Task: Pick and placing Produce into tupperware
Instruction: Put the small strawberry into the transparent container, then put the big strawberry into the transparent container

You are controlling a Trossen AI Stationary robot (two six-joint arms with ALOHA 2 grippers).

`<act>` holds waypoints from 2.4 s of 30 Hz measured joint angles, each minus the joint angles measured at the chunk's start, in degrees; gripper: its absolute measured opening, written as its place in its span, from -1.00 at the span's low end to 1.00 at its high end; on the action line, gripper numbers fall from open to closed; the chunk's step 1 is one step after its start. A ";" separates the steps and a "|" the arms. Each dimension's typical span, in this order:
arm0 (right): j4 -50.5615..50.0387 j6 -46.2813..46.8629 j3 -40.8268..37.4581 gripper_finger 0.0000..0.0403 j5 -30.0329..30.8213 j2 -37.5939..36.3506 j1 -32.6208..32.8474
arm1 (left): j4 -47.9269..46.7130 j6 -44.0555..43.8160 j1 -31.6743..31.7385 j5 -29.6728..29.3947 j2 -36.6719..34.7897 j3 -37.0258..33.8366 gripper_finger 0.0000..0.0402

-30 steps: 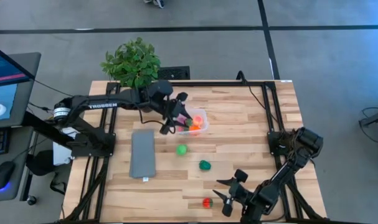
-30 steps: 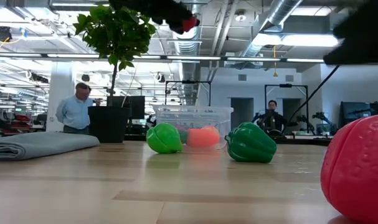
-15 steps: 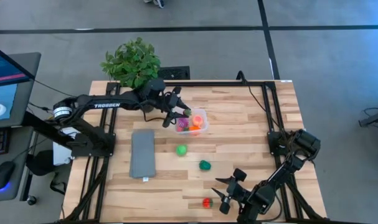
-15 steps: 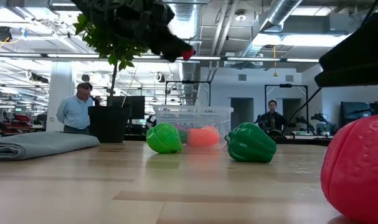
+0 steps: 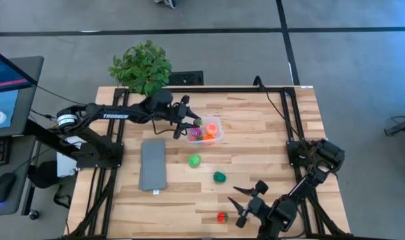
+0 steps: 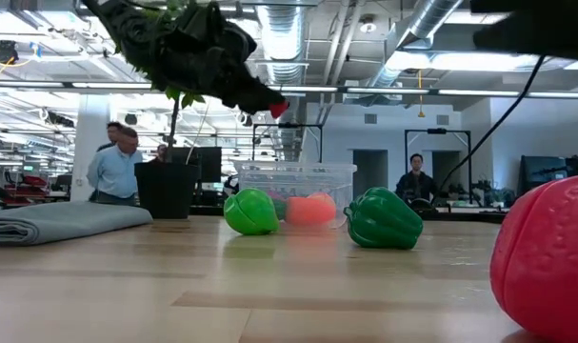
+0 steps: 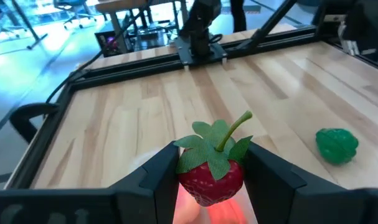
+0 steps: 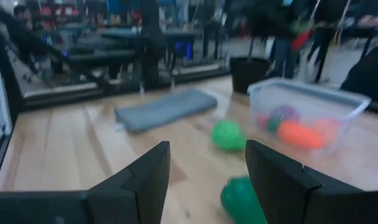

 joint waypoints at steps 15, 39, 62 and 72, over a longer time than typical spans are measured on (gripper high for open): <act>1.56 -1.24 0.01 0.16 3.23 0.00 0.29 | 10.26 -4.30 1.20 -1.61 1.72 -6.30 -0.27; 1.08 -1.17 0.01 0.16 2.11 0.00 0.27 | 20.55 -6.89 -2.79 -7.26 15.17 -4.67 -0.24; 0.23 -1.17 0.01 0.16 -5.38 0.02 -0.10 | 19.54 -3.98 -6.70 -3.42 10.86 -4.67 0.15; -0.69 1.08 0.00 0.16 -16.59 -0.41 1.29 | -4.80 0.95 -13.61 -2.78 -5.77 -4.67 0.15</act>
